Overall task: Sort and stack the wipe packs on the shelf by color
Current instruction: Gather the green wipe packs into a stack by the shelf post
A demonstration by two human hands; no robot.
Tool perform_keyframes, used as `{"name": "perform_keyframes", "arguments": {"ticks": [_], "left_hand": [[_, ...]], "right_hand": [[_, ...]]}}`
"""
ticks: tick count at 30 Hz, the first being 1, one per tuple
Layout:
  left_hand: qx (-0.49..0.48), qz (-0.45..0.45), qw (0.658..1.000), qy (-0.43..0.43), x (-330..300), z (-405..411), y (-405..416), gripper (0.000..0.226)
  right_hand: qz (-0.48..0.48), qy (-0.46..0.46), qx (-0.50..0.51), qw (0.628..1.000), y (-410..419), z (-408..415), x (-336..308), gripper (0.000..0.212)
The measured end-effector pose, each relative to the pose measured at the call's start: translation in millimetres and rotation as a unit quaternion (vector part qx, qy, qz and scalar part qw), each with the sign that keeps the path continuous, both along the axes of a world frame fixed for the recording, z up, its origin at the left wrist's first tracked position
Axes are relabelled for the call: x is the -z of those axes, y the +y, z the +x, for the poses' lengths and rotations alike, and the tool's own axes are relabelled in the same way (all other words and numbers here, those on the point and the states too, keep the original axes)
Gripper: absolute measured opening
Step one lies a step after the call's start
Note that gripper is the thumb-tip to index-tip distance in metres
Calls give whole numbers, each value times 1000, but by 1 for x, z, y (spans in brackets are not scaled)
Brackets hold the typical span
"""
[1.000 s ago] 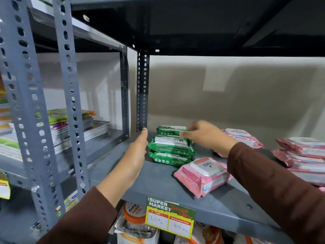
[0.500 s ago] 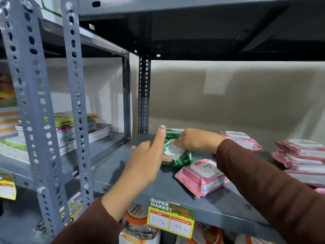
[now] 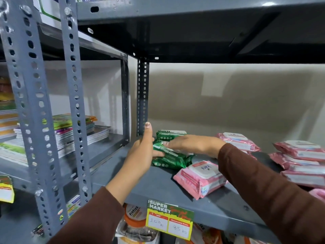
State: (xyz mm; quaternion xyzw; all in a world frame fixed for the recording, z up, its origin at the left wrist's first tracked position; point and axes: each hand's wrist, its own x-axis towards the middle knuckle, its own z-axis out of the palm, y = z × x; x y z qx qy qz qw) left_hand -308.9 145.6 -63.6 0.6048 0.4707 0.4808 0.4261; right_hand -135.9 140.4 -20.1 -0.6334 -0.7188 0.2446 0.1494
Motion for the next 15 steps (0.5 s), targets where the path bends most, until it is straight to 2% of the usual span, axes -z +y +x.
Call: {"name": "perform_keyframes", "arguments": {"ticks": [2, 4, 10, 15], "left_hand": [[-8, -11, 1000, -3, -1, -1, 3, 95], [-22, -3, 1000, -1, -1, -4, 7, 92], [-82, 39, 996, -16, 9, -11, 16, 75], [-103, 31, 994, -14, 11, -11, 16, 68]], "right_hand": [[-20, -40, -9, 999, 1, 9, 1, 88], [13, -67, 8, 998, 7, 17, 5, 98], [65, -7, 27, 997, 20, 36, 15, 71], [28, 64, -9, 998, 21, 47, 14, 64]]}}
